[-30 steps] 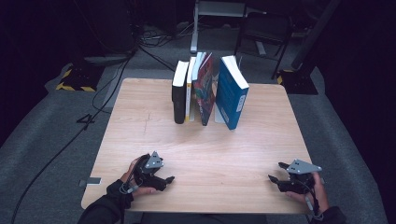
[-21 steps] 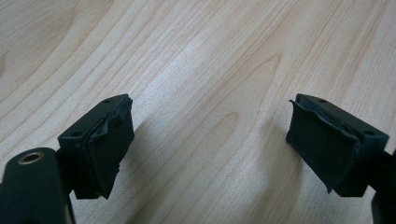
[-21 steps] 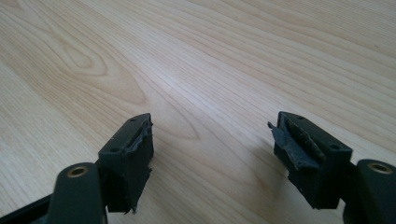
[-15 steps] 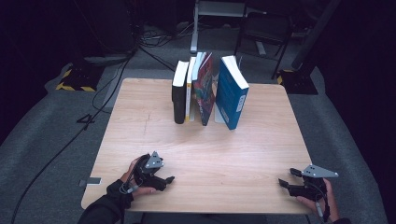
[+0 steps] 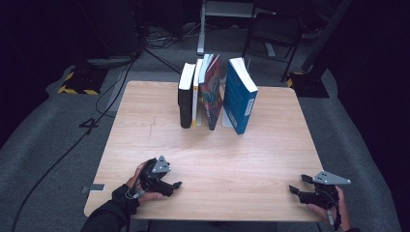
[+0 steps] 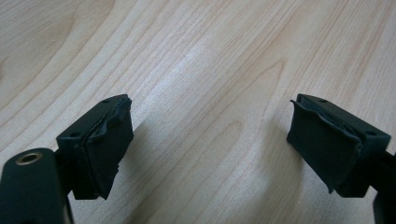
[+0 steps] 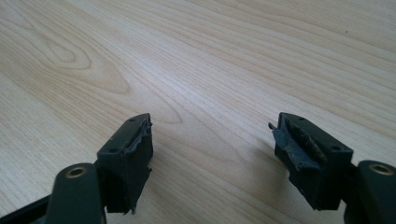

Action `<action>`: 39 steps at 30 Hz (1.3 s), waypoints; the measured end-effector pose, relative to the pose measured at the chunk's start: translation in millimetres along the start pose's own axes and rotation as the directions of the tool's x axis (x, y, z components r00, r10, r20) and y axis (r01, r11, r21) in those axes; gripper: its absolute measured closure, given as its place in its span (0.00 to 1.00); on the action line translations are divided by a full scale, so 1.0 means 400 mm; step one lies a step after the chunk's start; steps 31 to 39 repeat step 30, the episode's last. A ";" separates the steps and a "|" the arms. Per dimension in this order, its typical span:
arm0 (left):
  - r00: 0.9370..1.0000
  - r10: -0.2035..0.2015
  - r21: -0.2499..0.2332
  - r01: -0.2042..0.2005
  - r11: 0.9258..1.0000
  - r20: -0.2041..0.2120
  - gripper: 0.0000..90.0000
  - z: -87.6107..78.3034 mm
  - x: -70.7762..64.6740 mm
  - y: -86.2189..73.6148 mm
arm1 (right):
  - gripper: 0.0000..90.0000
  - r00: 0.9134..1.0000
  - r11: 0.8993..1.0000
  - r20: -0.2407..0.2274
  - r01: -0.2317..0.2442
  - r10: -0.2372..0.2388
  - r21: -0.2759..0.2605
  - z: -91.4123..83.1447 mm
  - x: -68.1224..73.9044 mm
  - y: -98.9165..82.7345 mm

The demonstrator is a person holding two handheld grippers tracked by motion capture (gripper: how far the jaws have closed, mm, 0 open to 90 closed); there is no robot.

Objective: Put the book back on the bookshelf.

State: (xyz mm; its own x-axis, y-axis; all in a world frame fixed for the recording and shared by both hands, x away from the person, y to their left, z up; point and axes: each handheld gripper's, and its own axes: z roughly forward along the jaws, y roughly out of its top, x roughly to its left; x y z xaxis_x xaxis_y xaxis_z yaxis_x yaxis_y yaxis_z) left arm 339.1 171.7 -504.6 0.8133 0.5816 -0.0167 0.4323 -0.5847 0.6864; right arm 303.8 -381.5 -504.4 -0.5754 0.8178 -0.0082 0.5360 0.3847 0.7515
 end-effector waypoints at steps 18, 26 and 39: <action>1.000 0.000 -0.003 0.000 1.000 0.002 0.15 0.003 0.002 0.003 | 0.31 1.000 1.000 -0.001 -0.004 0.004 0.001 0.000 -0.001 0.000; 1.000 -0.002 -0.003 0.002 1.000 0.004 0.15 0.005 0.003 0.005 | 0.31 1.000 1.000 -0.001 -0.005 0.005 0.001 0.000 -0.001 0.000; 1.000 -0.001 -0.002 0.001 1.000 0.002 0.15 0.006 0.004 0.006 | 0.31 1.000 1.000 -0.001 -0.005 0.005 0.001 0.000 -0.001 0.000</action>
